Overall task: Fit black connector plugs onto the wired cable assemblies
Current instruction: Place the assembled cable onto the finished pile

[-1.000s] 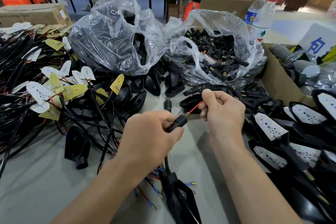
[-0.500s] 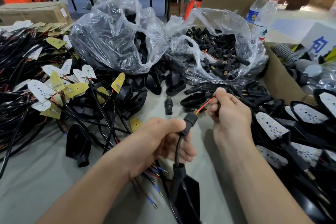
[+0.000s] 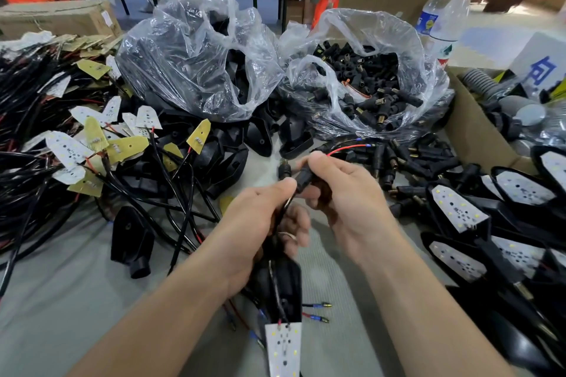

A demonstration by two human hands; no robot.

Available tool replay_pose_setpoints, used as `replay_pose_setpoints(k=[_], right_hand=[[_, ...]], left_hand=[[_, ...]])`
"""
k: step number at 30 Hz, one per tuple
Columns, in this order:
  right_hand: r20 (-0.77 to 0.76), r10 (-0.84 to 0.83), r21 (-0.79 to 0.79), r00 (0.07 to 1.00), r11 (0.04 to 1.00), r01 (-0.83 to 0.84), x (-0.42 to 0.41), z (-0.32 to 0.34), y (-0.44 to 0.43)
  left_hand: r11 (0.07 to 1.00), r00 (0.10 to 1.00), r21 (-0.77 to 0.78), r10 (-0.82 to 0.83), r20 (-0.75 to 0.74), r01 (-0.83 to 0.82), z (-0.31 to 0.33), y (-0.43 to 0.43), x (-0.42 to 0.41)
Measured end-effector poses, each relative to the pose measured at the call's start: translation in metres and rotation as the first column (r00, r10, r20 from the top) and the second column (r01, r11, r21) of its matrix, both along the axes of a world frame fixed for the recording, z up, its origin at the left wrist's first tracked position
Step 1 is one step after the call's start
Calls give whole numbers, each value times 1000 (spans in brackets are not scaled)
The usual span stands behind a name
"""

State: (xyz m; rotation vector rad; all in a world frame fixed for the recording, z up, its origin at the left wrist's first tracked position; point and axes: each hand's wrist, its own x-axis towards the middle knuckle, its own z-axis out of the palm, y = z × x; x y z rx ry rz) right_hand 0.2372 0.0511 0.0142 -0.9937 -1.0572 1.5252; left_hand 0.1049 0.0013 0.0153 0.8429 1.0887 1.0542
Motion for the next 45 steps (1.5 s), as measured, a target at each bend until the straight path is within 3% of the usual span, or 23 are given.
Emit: replay_pose_setpoints(k=[4,8,11,18,26,30,33,37,40,43,45], right_hand=[[12,-177,-33,984,984,177,8,1,7],[-94,-291,-72,952,956,285,19,3,14],[-140,-342,-95,929,939,331,25,1,18],[-75,-203,-89,976,976,196,32,-2,21],[16,-175,-7,984,985,175,34,-3,20],[80,35,67,996,997,-41,26,-5,11],[95,136,36,986,990,-140,14,-8,4],[-13,86,-8,996,996,-86,14,-6,7],[-108,-30,-61,994,998,24,16,-5,9],[-124,-147,-95,981,986,135,19,-5,13],[-70,-184,-81,980,981,178,23,-5,14]], left_hand=[[991,988,36,-130,84,127,-9,0,0],[972,984,187,-119,-134,143,-11,0,-5],[965,956,192,-125,-264,179,-13,1,-6],[981,965,190,6,-264,46,-12,3,-4],[980,946,189,116,-304,-60,-13,4,-6],[981,952,188,107,-287,-53,-13,4,-3],[975,958,194,156,-242,-109,-14,4,-1],[971,966,158,203,-162,-177,-14,6,-3],[990,991,98,114,-73,-106,-16,8,-9],[996,992,86,28,-122,-17,-19,8,-16],[993,984,115,58,-170,-39,-19,8,-17]])
